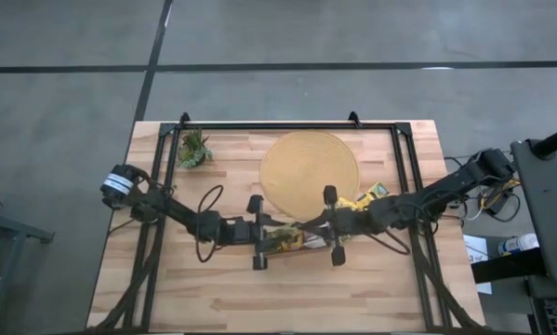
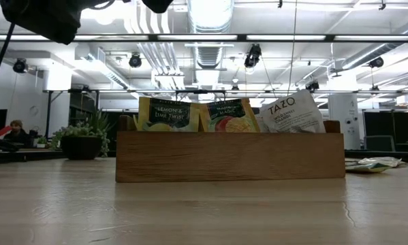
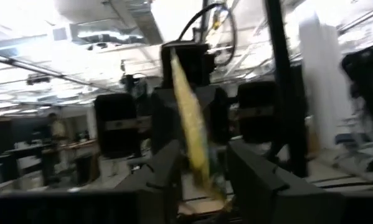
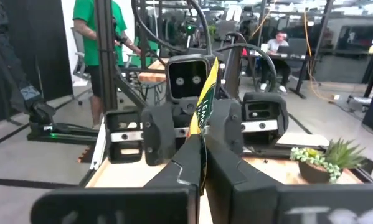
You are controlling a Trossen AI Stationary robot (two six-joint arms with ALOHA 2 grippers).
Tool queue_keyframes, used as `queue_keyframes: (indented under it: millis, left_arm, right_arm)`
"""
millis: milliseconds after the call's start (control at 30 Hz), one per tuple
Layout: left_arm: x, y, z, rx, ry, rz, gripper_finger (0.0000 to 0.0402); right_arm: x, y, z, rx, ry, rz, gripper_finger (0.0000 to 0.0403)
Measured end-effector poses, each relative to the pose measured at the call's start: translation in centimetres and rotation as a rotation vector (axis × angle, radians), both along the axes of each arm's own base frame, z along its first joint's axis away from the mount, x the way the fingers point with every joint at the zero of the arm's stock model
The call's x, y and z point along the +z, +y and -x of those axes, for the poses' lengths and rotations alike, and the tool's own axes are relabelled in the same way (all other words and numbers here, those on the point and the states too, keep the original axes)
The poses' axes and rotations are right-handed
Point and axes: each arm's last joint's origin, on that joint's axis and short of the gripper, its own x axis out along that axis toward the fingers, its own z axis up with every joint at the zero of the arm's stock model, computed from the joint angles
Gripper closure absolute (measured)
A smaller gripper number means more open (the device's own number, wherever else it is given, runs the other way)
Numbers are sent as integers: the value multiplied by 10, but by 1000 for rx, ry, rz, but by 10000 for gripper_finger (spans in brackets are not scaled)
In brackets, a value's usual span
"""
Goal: Pick & Place Tea
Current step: Put the yellow tea bag into the left section of the wooden organizer
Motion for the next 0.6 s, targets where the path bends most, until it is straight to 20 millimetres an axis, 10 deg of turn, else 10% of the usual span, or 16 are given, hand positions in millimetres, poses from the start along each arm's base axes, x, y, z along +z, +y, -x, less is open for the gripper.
queue_keyframes:
  millis: [367, 600]
  left_arm:
    - [20, 5, 9, 210, 339, 73, 215]
    - [32, 2, 9, 66, 403, 174, 214]
  right_arm:
    - [2, -8, 23, -76, 265, 35, 395]
    - [-7, 1, 2, -62, 358, 111, 395]
